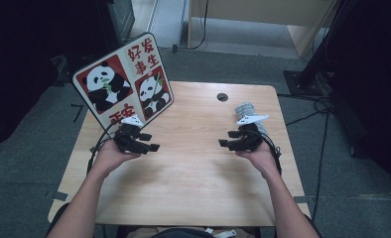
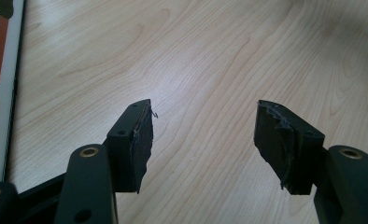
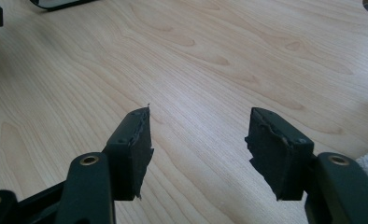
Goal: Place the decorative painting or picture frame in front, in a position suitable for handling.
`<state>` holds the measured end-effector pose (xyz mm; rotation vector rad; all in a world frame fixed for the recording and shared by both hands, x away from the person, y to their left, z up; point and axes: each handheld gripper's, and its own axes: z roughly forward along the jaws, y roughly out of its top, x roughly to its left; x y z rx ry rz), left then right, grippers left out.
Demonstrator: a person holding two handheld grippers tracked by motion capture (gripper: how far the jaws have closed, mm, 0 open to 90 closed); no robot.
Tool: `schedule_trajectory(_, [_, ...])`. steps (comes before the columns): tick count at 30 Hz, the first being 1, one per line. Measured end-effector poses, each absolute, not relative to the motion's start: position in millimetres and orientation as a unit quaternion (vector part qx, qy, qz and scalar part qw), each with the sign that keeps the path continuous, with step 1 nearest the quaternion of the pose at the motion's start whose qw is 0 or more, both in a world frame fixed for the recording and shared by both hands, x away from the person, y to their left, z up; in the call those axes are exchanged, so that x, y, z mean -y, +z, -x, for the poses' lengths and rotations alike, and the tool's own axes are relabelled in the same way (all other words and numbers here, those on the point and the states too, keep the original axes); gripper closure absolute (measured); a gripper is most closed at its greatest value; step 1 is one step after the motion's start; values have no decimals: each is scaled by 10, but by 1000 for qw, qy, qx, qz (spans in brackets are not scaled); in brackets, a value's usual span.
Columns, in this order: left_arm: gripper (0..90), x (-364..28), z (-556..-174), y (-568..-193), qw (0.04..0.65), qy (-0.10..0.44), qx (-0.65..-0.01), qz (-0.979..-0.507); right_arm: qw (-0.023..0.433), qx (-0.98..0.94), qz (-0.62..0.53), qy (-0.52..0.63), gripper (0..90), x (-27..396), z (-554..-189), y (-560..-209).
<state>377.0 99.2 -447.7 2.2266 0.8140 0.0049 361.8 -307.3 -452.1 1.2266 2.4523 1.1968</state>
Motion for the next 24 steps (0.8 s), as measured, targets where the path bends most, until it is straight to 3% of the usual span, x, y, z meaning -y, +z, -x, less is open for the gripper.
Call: schedule_trajectory(24, [384, -1106, -3772, -4440, 382, -1, -329, -864, 82, -819, -412, 392, 392, 3146, -3615, -4512])
